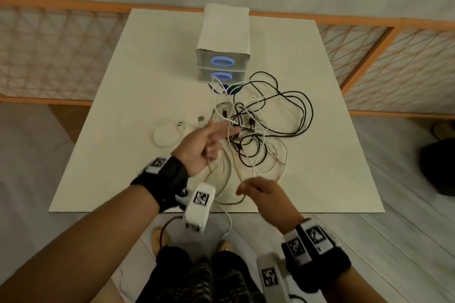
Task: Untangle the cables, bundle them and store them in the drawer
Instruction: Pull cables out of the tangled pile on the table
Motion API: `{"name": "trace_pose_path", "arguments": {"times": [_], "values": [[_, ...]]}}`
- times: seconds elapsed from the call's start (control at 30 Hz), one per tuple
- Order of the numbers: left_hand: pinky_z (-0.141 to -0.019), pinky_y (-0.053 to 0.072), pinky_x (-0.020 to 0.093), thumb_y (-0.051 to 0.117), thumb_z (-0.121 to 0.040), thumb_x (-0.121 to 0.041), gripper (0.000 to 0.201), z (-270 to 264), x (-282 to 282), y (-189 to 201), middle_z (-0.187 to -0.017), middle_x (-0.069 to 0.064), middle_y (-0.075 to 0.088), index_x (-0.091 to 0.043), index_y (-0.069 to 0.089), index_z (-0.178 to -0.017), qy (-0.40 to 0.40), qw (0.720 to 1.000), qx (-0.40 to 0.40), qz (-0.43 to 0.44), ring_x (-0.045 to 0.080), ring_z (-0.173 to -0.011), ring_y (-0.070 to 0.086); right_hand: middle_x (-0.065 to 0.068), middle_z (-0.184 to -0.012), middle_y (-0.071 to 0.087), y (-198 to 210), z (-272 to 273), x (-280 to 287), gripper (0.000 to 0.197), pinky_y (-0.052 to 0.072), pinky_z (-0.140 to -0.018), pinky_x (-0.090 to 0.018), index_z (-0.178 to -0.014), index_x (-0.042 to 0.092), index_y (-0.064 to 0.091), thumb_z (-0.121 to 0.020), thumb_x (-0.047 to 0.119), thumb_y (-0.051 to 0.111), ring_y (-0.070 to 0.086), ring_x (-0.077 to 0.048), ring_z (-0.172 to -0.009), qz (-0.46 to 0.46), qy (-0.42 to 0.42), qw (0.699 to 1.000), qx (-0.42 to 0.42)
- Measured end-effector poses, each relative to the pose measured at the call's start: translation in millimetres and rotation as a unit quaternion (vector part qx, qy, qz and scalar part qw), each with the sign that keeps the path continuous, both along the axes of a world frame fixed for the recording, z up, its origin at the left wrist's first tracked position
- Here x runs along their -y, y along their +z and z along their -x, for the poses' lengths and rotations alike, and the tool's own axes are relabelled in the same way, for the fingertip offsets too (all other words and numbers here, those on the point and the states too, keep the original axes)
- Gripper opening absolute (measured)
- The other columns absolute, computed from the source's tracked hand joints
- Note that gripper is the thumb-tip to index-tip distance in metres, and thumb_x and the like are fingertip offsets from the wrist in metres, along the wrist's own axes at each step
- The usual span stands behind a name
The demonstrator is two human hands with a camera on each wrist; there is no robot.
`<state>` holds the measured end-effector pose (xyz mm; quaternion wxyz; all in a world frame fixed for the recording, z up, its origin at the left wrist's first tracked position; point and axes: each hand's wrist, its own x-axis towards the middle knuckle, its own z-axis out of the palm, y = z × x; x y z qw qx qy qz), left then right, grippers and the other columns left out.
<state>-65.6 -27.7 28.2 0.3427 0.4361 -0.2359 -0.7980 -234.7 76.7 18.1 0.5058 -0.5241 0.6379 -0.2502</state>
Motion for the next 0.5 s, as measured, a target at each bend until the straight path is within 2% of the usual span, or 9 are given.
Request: {"name": "trace_pose_path", "arguments": {"times": [0.07,0.13,0.17,0.23,0.3,0.37,0.43,0.5], "values": [[-0.036,0.021,0.012,0.031,-0.101,-0.034,0.037,5,12,8,-0.091,0.003,0.072,-0.011,0.057,-0.113,0.01,1.0,-0.016,0.002,0.002,-0.037,0.028,0.008,-0.081,0.067,-20,8,-15,0.027,0.041,-0.076,-0.021,-0.071,0.029,0.066,-0.091,0.019,0.052,0.058,-0.002,-0.077,-0.031,0.001,0.999,-0.033],[-0.037,0.021,0.013,0.031,-0.102,-0.032,0.036,12,14,10,-0.07,-0.005,0.062,-0.01,0.055,-0.117,0.01,1.0,0.0,0.023,0.002,-0.039,0.029,0.008,-0.084,0.065,-33,17,-15,0.019,0.038,-0.074,-0.02,-0.079,0.023,0.069,-0.09,0.019,0.054,0.055,-0.001,-0.076,-0.055,0.001,0.994,-0.093],[-0.038,0.021,0.014,0.032,-0.102,-0.031,0.036,16,12,10,-0.065,-0.007,0.053,-0.011,0.055,-0.119,0.003,0.999,0.015,0.04,0.002,-0.041,0.028,0.006,-0.09,0.067,-34,19,-12,0.015,0.039,-0.074,-0.019,-0.089,0.02,0.07,-0.089,0.02,0.055,0.056,-0.002,-0.078,-0.053,-0.006,0.993,-0.108],[-0.04,0.021,0.014,0.031,-0.102,-0.031,0.031,24,6,6,-0.064,-0.007,0.044,-0.015,0.058,-0.108,-0.024,0.995,0.054,0.079,0.003,-0.046,0.027,0.002,-0.105,0.066,-28,15,0,0.022,0.043,-0.083,-0.02,-0.11,0.017,0.064,-0.089,0.021,0.058,0.058,-0.008,-0.091,-0.015,-0.029,0.996,-0.079],[-0.042,0.024,0.015,0.031,-0.102,-0.03,0.03,31,2,1,-0.066,-0.006,0.045,-0.019,0.057,-0.092,-0.059,0.989,0.084,0.109,0.005,-0.051,0.03,0.004,-0.108,0.065,-10,4,20,0.033,0.044,-0.085,-0.015,-0.12,0.018,0.056,-0.089,0.026,0.059,0.059,-0.006,-0.097,0.033,-0.042,0.998,-0.037],[-0.047,0.027,0.018,0.032,-0.102,-0.029,0.03,36,1,-2,-0.072,-0.005,0.05,-0.021,0.056,-0.085,-0.088,0.982,0.111,0.128,0.005,-0.052,0.038,0.007,-0.096,0.065,7,-9,42,0.027,0.042,-0.07,-0.006,-0.114,0.016,0.059,-0.09,0.027,0.056,0.058,0.001,-0.083,0.073,-0.034,0.996,-0.034],[-0.044,0.027,0.018,0.034,-0.101,-0.033,0.029,36,7,2,-0.084,-0.005,0.056,-0.025,0.06,-0.092,-0.099,0.978,0.126,0.131,0.003,-0.052,0.045,0.008,-0.074,0.062,17,-17,56,0.013,0.04,-0.059,-0.014,-0.096,0.018,0.063,-0.092,0.023,0.052,0.053,0.001,-0.062,0.113,-0.053,0.991,-0.051],[-0.039,0.022,0.016,0.034,-0.1,-0.038,0.03,33,18,9,-0.106,-0.007,0.062,-0.029,0.061,-0.111,-0.081,0.983,0.116,0.12,0.004,-0.055,0.049,0.009,-0.061,0.056,18,-17,56,0.017,0.038,-0.056,-0.016,-0.087,0.021,0.064,-0.093,0.019,0.049,0.049,-0.004,-0.054,0.158,-0.092,0.982,-0.053]]}}
